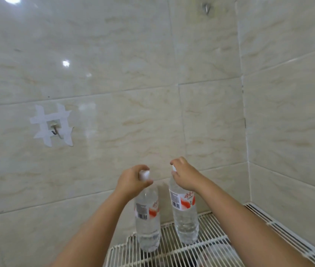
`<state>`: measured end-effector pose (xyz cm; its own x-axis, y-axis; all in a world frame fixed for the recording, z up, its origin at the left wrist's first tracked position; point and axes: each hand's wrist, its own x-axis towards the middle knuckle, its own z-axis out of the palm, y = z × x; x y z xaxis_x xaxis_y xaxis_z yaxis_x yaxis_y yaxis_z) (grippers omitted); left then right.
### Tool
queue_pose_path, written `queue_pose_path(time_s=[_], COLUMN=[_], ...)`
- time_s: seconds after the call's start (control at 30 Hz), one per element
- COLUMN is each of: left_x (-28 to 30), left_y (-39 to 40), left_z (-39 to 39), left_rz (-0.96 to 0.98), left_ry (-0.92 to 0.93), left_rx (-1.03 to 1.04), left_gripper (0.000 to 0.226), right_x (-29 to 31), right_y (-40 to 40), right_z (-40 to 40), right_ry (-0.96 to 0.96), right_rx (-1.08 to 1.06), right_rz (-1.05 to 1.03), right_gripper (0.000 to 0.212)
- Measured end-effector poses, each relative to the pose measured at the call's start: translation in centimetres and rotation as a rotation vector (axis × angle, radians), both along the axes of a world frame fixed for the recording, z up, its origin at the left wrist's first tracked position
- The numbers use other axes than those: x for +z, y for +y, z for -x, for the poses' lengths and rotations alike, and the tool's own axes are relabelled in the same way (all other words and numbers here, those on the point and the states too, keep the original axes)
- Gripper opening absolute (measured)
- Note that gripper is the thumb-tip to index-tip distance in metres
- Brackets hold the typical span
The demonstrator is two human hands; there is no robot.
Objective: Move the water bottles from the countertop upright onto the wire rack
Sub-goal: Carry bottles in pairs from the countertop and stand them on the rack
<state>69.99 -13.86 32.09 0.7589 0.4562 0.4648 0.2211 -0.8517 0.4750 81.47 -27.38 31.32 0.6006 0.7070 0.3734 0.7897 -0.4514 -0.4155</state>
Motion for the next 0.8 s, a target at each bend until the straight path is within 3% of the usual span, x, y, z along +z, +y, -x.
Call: queue_pose_path(time_s=[0.07, 0.13, 0.3, 0.43, 0.8], left_x=[0.0, -0.2, -0.9, -1.3, -1.7], left_y=[-0.4, -0.7, -0.2, 0.2, 0.4], left_z=[0.0, -0.1, 0.1, -0.2, -1.0], left_rz=[0.008, -0.007, 0.119, 0.127, 0.151], left_ry=[0.037, 0.038, -0.062, -0.136, -0.177], left_rx=[-0.192, -0.251, -0.090, -0.017, -0.026], left_gripper=[0.044, 0.043, 0.046, 0.039, 0.038], right_x=[0.2, 0.6, 1.5, 1.7, -0.2], right_y=[0.1, 0.0, -0.9, -0.5, 2.2], right_z=[0.2, 0.3, 0.0, 0.5, 1.2], right_ry=[0.024, 0.045, 0.050, 0.011, -0.136], right_rx=[0.011, 0.021, 0.007, 0.010, -0.060], right_rz=[0.032, 0.069, 0.160, 0.104, -0.027], right_gripper=[0.040, 0.042, 0.045, 0.041, 0.038])
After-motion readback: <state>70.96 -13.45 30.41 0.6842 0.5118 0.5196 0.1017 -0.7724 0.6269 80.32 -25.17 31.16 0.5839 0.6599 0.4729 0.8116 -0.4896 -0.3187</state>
